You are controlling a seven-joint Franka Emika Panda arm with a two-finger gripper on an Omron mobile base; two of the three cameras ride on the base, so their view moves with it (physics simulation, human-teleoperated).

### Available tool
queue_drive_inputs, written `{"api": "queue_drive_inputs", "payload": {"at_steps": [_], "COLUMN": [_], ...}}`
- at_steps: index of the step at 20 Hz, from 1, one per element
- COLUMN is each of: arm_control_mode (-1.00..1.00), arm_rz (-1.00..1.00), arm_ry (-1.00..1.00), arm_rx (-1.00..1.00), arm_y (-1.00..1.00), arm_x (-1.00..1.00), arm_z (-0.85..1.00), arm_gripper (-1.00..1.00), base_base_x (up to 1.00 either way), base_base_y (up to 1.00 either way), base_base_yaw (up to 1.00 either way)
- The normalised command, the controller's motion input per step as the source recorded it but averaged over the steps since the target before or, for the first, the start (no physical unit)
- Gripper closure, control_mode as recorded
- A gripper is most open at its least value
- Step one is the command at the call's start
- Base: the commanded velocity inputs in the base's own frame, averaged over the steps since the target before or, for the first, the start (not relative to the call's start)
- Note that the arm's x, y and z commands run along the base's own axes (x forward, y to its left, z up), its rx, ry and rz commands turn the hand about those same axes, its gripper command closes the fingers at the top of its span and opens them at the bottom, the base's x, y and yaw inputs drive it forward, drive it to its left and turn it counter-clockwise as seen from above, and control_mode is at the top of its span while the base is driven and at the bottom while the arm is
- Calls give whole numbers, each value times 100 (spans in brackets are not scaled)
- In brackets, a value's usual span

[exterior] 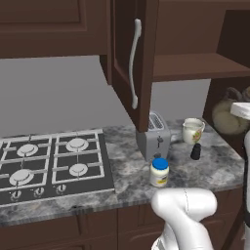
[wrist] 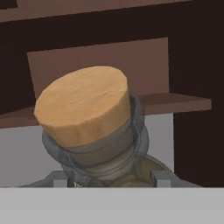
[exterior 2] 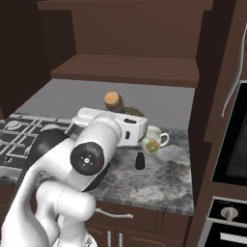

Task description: There are various items on the counter. Only move the condiments/shakers into the cabinet.

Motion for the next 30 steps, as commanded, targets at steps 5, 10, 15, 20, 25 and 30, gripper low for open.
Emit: {"api": "queue_drive_inputs", "payload": {"at_steps": [5,10,15,20,25,30], "arm_control_mode": [-100,-100,-100,-100,-100,-100], "arm_rz": [10,0,-6,-14,-9,0], "arm_ry": [47,-7,-34,-28,-5,4], "arm_rx": [-17,-3,5,10,15,8], "arm_y": [53,16,0,2,3,0], "arm_x": [-12,-13,-35,-2,2,37], "arm_z": [55,6,31,66,87,4], "arm_gripper": [100,100,100,100,100,100], "base_base_x": [0,0,0,0,0,0], "base_base_y": [0,0,0,0,0,0], "base_base_yaw": [0,0,0,0,0,0]}}
